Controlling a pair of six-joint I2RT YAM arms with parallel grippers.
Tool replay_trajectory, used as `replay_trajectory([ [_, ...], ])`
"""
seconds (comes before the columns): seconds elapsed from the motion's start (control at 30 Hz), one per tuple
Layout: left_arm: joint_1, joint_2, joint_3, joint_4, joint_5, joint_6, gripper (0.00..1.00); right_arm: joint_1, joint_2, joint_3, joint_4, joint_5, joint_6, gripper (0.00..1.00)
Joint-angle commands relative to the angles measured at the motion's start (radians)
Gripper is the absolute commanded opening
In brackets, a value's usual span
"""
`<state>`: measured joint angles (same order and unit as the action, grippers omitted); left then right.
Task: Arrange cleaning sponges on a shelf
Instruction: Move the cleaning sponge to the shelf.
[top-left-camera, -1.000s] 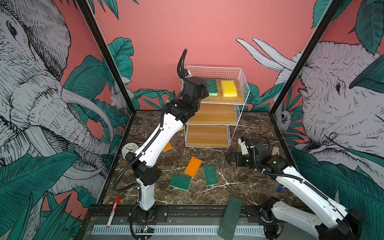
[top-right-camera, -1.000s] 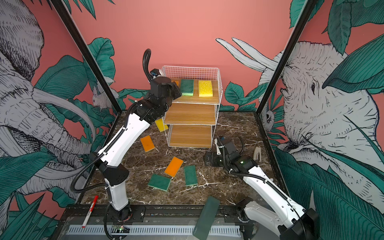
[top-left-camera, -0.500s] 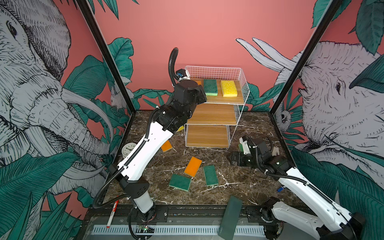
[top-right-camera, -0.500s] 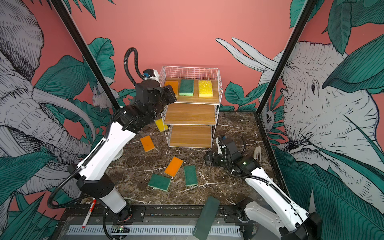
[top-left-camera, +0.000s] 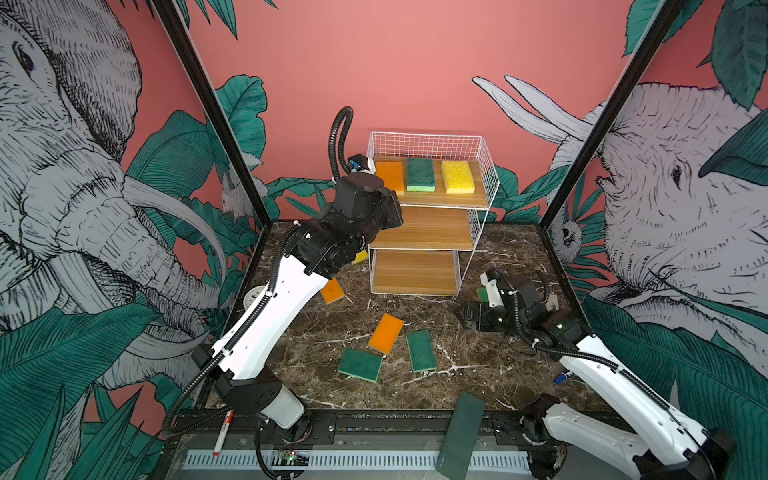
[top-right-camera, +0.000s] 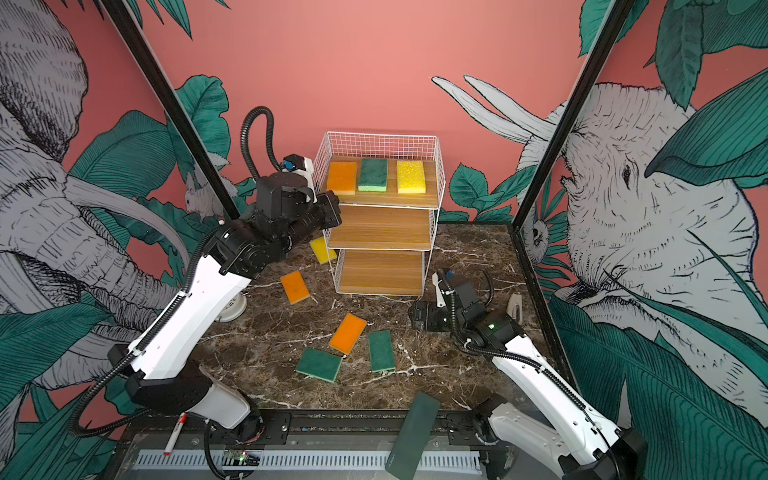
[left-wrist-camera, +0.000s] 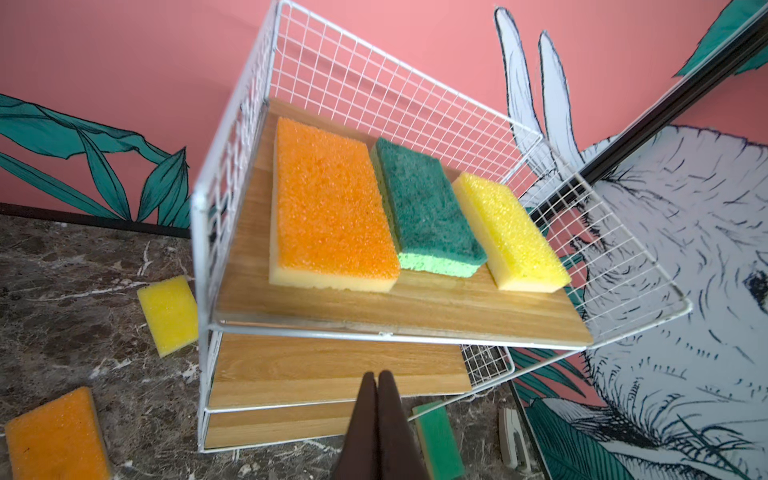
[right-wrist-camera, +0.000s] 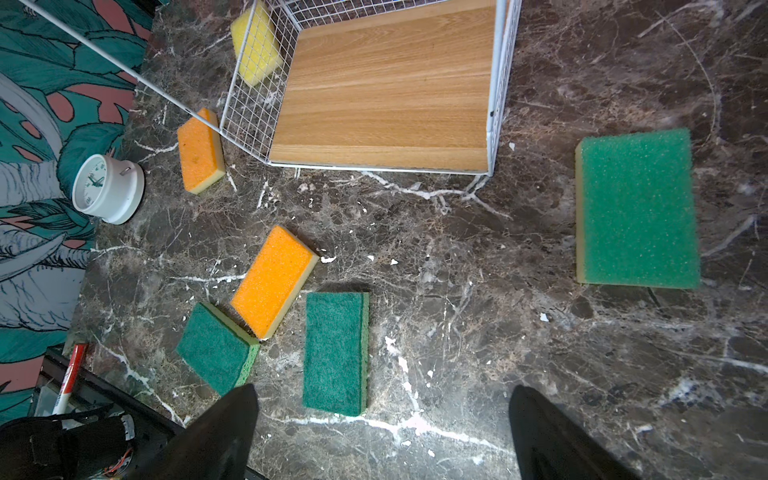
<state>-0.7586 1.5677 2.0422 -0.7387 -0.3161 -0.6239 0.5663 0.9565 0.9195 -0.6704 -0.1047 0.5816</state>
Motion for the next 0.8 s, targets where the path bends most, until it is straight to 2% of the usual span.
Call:
replay_trajectory([
  [0.0, 0.015, 0.035, 0.045, -0.065, 0.045, 0.003, 0.02, -0.005, 0.004, 0.028, 0.003, 0.016, -0.017, 0.97],
  [0.13, 0.022, 0.055, 0.062, -0.051, 0.048, 0.006, 0.0, -0.004, -0.005, 0.025, 0.006, 0.023, -0.017, 0.97],
  [0.77, 0.029, 0.058, 0.07, 0.014, 0.038, 0.023, 0.0, -0.005, 0.019, 0.03, 0.024, 0.005, -0.022, 0.97],
])
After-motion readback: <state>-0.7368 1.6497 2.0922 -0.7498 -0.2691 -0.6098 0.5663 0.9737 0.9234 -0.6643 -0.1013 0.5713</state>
